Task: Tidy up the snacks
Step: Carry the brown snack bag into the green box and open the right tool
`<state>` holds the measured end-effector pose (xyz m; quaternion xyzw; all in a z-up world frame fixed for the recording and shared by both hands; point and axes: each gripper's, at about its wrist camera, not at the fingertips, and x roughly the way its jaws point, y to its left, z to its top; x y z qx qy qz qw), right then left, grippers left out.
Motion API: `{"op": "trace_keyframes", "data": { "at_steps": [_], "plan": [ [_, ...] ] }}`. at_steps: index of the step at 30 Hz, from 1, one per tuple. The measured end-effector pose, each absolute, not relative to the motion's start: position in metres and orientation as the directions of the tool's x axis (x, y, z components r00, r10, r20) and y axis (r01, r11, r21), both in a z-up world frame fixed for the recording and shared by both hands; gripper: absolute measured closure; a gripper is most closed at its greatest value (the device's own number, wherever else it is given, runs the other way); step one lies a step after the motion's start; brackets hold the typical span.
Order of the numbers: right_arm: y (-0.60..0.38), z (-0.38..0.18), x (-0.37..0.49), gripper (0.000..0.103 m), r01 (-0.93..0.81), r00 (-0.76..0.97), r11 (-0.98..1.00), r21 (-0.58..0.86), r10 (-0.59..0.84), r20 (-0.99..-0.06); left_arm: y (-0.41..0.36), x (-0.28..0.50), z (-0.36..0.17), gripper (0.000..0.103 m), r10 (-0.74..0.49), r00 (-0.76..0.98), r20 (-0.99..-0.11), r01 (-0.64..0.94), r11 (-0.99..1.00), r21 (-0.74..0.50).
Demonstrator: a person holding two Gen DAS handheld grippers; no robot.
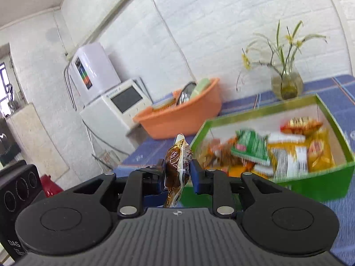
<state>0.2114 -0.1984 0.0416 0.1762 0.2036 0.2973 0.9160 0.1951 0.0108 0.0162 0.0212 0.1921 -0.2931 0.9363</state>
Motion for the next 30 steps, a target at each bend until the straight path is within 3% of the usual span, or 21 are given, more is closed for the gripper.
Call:
{"op": "trace_keyframes", "data": {
  "at_steps": [8, 15, 17, 19, 30],
  "plan": [
    [-0.197, 0.050, 0.231, 0.059, -0.446, 0.852, 0.863, 0.238, 0.491, -0.183, -0.029, 0.237, 0.036, 0.063, -0.488, 0.808, -0.331, 0.529, 0.847, 0.042],
    [-0.222, 0.017, 0.260, 0.058, -0.373, 0.869, 0.867, 0.331, 0.452, -0.203, -0.037, 0.273, 0.002, 0.061, -0.470, 0.801, -0.371, 0.498, 0.867, -0.024],
    [-0.228, 0.010, 0.263, 0.047, -0.336, 0.886, 0.878, 0.341, 0.418, -0.202, -0.038, 0.273, -0.004, 0.061, -0.446, 0.812, -0.376, 0.482, 0.876, 0.001],
    [-0.233, 0.008, 0.260, 0.000, -0.304, 0.909, 0.894, 0.328, 0.376, -0.182, -0.037, 0.271, -0.005, 0.052, -0.439, 0.820, -0.369, 0.479, 0.877, 0.022],
    [-0.257, 0.017, 0.227, 0.000, -0.285, 0.923, 0.897, 0.337, 0.352, -0.155, -0.020, 0.252, 0.006, 0.036, -0.418, 0.851, -0.319, 0.430, 0.902, -0.035]
  ]
}}
